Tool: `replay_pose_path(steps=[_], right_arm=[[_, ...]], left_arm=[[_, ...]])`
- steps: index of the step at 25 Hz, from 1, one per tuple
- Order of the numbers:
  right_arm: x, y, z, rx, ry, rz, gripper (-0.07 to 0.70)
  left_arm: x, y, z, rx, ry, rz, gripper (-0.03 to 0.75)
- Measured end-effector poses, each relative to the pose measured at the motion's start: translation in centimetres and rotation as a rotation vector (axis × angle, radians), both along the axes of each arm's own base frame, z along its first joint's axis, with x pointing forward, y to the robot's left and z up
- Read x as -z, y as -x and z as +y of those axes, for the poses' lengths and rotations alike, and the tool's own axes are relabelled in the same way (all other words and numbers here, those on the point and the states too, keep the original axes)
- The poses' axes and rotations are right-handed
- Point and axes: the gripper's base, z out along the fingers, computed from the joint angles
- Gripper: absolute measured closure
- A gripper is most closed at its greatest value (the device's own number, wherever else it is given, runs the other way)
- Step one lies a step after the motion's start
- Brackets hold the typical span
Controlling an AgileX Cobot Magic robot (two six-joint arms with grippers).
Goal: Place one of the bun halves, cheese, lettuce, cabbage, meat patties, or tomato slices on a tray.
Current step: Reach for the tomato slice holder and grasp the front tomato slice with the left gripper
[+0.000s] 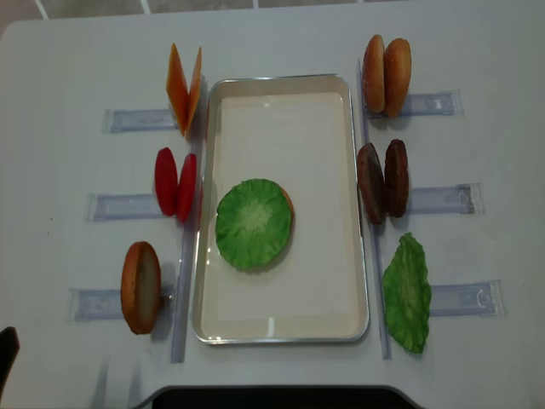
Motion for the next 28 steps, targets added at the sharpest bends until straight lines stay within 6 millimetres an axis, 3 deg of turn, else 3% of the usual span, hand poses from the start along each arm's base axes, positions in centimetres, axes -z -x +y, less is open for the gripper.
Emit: replay_pose_path(steps=[28], right_arm=[[-0.01, 0.00, 0.00, 0.000, 0.000, -0.001, 0.209]], left_arm=[[0.00, 0.00, 0.00, 0.000, 0.000, 0.000, 0.307]])
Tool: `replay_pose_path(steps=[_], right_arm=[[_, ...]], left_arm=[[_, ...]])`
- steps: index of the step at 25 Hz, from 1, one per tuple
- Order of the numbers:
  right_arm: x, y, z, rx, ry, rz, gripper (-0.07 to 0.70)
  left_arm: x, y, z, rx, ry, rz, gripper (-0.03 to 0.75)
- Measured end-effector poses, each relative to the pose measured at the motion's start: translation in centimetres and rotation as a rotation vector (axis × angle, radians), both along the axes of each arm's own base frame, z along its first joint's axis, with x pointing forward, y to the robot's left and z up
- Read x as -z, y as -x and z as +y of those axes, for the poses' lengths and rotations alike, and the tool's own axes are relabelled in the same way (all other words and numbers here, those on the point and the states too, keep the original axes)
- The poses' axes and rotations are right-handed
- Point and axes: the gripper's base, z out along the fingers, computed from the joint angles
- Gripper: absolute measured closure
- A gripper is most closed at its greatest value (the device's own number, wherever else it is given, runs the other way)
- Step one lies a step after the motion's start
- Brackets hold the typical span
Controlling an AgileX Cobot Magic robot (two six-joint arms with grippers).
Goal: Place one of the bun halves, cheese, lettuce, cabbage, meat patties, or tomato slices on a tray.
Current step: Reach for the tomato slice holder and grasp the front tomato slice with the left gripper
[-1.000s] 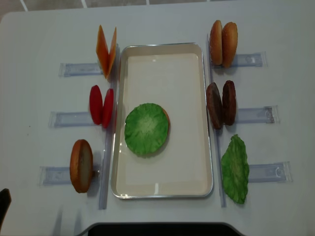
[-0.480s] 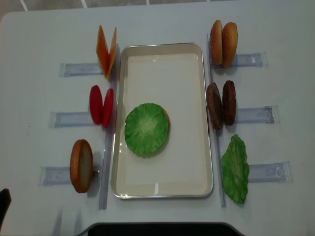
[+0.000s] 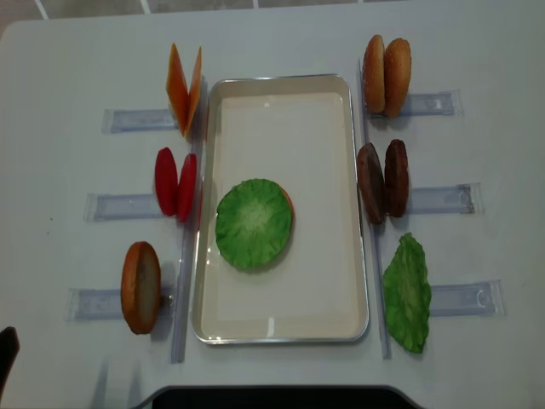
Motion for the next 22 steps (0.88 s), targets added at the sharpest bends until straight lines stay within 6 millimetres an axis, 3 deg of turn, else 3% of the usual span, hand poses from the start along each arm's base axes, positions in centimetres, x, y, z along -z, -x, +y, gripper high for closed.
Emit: replay_pose_path(steps=[11, 14, 18, 22], right_arm=[[0.0, 0.0, 0.0, 0.000, 0.000, 0.000, 0.209], [0.0, 0.0, 0.0, 0.000, 0.000, 0.000, 0.209], [0.0, 0.0, 0.0, 0.000, 0.000, 0.000, 0.209], [0.0, 0.0, 0.0, 0.000, 0.000, 0.000, 0.209]], left_arm=[[-0.1, 0.0, 0.1, -0.004, -0.005, 0.000, 0.307], [-0.9, -0.2, 0.6, -0.082, 0.012, 0.020, 0.307], [-2.6, -2.8, 0.6, -0.139, 0.031, 0.132, 0.307], [-3.5, -7.3, 0.1, -0.145, 0.007, 0.323, 0.307]])
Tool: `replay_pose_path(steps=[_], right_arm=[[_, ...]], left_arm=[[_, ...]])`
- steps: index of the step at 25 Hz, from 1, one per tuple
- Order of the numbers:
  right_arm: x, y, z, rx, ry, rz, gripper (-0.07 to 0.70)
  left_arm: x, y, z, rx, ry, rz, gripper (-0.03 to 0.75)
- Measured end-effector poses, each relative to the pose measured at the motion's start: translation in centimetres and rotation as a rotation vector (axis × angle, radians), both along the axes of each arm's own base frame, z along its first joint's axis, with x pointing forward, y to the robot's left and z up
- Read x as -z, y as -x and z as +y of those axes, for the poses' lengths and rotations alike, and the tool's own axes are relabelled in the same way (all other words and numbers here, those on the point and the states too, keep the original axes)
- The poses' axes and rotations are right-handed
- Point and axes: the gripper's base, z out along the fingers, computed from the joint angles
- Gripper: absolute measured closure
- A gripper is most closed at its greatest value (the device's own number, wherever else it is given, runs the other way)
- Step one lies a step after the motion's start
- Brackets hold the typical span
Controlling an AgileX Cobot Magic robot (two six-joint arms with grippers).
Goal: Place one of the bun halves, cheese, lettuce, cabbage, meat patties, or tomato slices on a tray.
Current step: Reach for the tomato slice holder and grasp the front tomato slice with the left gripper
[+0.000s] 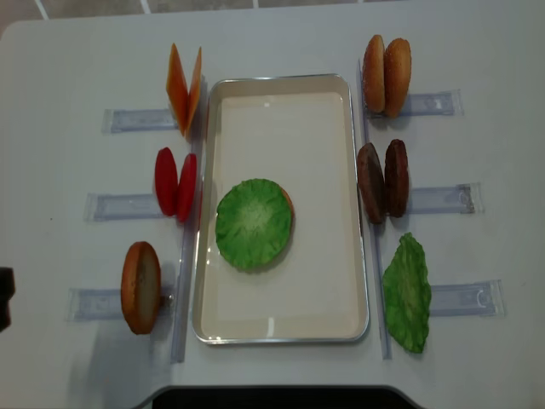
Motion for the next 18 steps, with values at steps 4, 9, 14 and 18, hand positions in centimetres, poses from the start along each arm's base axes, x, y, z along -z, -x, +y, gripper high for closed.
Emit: replay_pose_path(steps=[4, 9, 14, 18], right_arm=[[0.0, 0.0, 0.0, 0.001, 0.000, 0.000, 0.209], [0.0, 0.0, 0.0, 0.001, 0.000, 0.000, 0.209], [0.0, 0.0, 0.0, 0.001, 0.000, 0.000, 0.209], [0.0, 0.0, 0.0, 0.001, 0.000, 0.000, 0.209]], left_arm=[[-0.2, -5.1, -0.7, 0.039, -0.013, 0.183, 0.307], [0.3, -11.9, -1.3, 0.050, -0.026, 0.334, 0.305], [1.5, -17.8, -2.0, 0.050, -0.006, 0.431, 0.304], [2.3, -21.5, -2.5, 0.050, 0.009, 0.463, 0.304]])
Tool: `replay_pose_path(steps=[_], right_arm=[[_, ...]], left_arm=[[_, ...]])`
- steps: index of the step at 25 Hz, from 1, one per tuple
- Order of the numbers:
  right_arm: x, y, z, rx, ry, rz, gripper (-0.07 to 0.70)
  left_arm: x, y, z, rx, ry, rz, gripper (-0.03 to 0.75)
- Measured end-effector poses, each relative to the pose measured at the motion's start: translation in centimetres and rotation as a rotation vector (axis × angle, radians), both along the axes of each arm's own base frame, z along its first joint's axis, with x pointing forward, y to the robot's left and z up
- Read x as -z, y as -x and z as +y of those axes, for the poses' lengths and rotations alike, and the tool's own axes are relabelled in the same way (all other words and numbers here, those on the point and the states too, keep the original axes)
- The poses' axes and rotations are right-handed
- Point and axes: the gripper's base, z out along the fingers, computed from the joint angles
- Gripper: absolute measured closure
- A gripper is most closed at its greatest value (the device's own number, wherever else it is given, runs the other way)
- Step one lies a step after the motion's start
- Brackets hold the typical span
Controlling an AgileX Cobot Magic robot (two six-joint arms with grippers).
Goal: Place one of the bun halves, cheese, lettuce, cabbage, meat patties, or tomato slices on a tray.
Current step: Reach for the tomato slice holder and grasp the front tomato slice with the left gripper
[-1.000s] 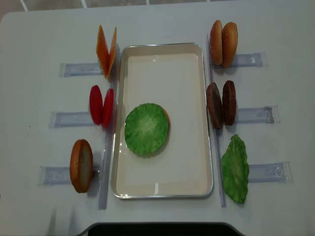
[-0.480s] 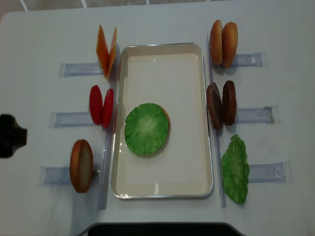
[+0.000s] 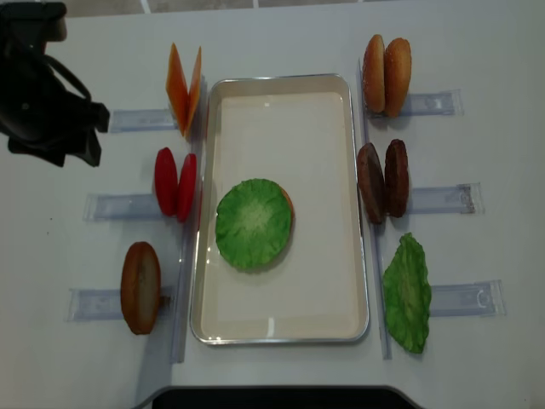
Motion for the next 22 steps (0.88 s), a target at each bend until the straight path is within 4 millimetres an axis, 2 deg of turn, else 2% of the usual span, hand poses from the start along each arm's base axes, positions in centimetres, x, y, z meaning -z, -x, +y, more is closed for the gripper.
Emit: replay_pose_path(steps=[5, 10, 13, 19, 22], right_arm=[[0.0, 0.0, 0.0, 0.000, 0.000, 0.000, 0.209], [0.0, 0.0, 0.0, 0.000, 0.001, 0.000, 0.209], [0.0, 0.0, 0.0, 0.000, 0.001, 0.000, 0.209], [0.0, 0.0, 0.0, 0.000, 0.001, 0.000, 0.209], [0.0, 0.0, 0.0, 0.000, 0.001, 0.000, 0.209]], left_arm=[[0.1, -3.1, -0.3, 0.000, 0.002, -0.007, 0.304], [-0.2, -3.6, -0.8, -0.026, 0.018, -0.023, 0.304], [-0.2, -3.5, -2.6, -0.013, 0.029, -0.025, 0.304], [-0.2, -2.5, -7.4, -0.009, 0.072, -0.030, 0.304], [-0.2, -2.0, -9.0, -0.023, 0.089, -0.031, 0.304]])
